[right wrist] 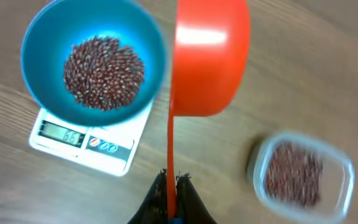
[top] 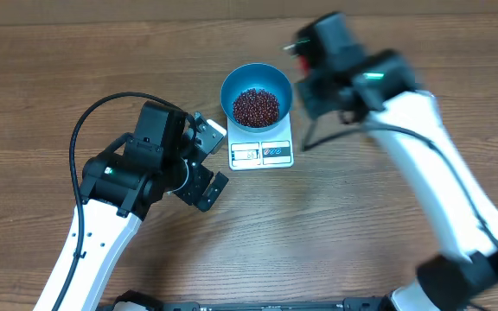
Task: Scoop item into bowl and weigh 150g on scale
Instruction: 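Carry the empty red cup back toward the bean tub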
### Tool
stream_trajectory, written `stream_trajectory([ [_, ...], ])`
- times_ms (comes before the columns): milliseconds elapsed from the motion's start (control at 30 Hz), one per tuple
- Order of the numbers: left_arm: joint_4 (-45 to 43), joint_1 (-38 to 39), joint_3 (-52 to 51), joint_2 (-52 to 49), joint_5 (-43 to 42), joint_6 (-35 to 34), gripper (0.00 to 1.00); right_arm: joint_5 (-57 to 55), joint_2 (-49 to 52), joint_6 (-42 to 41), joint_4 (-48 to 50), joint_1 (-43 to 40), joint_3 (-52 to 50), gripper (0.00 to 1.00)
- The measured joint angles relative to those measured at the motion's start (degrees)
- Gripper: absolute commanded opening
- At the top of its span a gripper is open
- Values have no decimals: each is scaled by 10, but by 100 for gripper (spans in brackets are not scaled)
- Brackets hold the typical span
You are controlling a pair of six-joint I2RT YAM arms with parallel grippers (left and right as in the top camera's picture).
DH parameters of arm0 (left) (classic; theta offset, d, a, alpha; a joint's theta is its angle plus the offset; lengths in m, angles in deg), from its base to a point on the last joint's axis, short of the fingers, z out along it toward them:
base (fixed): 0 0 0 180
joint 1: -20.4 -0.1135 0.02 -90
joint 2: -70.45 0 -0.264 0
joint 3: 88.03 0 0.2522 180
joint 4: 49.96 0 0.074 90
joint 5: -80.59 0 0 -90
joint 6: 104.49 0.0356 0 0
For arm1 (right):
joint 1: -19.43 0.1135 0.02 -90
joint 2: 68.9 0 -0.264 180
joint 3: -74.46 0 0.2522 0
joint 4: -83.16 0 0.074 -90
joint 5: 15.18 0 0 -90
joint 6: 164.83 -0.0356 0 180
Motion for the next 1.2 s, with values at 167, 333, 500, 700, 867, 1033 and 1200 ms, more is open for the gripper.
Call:
stream_trajectory([
  [167, 0, 0, 0, 0, 0, 0, 100, 54, -77, -73, -55, -104, 9, 4],
  [333, 0, 0, 0, 0, 0, 0, 100, 74, -97, -110, -99, -177, 11, 4],
  [500, 0, 0, 0, 0, 0, 0, 100, 82, -96, -116, -118, -205, 11, 4],
  [700, 0, 0, 0, 0, 0, 0, 100, 87, -96, -116, -121, -214, 11, 4],
  [867, 0, 0, 0, 0, 0, 0, 100, 92, -96, -114, -125, -259, 11, 4],
  [1033, 0, 0, 0, 0, 0, 0, 100, 141, -96, -101, -121, -322, 11, 4],
  [1200, 0, 0, 0, 0, 0, 0, 100, 214, -96, -95, -86, -380, 2, 4],
])
